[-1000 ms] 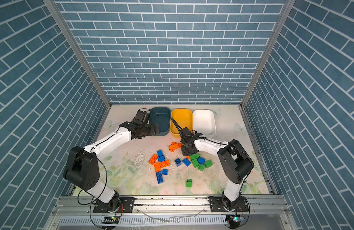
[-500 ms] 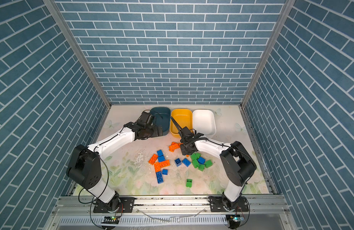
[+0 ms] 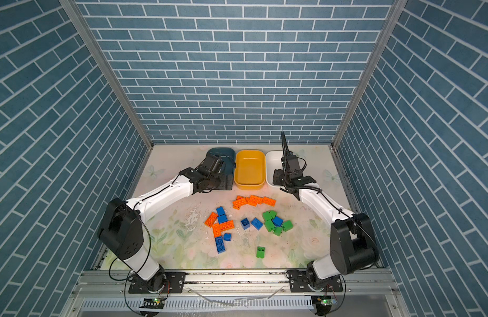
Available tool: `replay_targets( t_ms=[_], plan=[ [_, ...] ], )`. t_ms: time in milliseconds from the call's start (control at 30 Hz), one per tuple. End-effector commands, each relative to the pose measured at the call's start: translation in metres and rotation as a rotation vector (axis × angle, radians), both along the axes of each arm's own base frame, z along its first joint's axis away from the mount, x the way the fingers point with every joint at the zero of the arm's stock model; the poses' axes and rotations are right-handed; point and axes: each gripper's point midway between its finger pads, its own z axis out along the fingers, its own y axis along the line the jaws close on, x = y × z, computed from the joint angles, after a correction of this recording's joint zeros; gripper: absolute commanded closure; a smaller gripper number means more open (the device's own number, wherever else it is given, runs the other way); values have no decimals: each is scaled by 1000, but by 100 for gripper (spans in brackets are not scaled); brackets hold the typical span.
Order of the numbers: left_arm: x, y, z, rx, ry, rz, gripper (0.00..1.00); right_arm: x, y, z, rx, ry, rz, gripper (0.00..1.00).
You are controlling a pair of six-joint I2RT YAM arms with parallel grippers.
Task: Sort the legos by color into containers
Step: 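Drop the orange brick into the white bin while the left gripper lowers, then grasp a blue brick with the left gripper while the right withdraws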
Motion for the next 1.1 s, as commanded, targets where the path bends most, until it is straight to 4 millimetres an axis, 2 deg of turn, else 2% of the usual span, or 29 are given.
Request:
replay_targets(
  t_ms=[0, 233, 300, 467, 600, 733, 833, 867, 900, 933, 1067],
  plan=[
    [-4, -11, -3, 27, 19, -82, 1, 19, -10, -15, -69, 29, -39, 90],
    [-23, -22, -10, 30, 58, -166, 1, 52, -18, -48, -294, 138, 4, 87],
    [-31, -24, -13, 37, 72, -189, 1, 59, -14, -48, -301, 160, 9, 84],
    [-56, -31, -21, 84, 96, -281, 1, 65, 0, -31, -218, 124, 21, 63],
    [-74, -36, -29, 118, 114, -343, 1, 54, 9, -11, -157, 72, 54, 52],
    [-85, -42, -34, 109, 123, -389, 1, 28, 22, 3, -119, 16, 128, 46],
    [-92, -48, -37, 108, 131, -434, 1, 4, 32, 2, -130, -4, 184, 31],
    [-95, -51, -38, 106, 132, -453, 1, -2, 35, 2, -129, -9, 200, 29],
    [-100, -56, -38, 98, 140, -483, 5, -8, 37, 1, -133, -15, 205, 22],
    [-105, -61, -38, 87, 146, -512, 7, -11, 36, 1, -136, -24, 190, 2],
    [-132, -78, -44, 86, 168, -636, 11, -19, 7, 7, -116, -124, -17, 1]
  ],
)
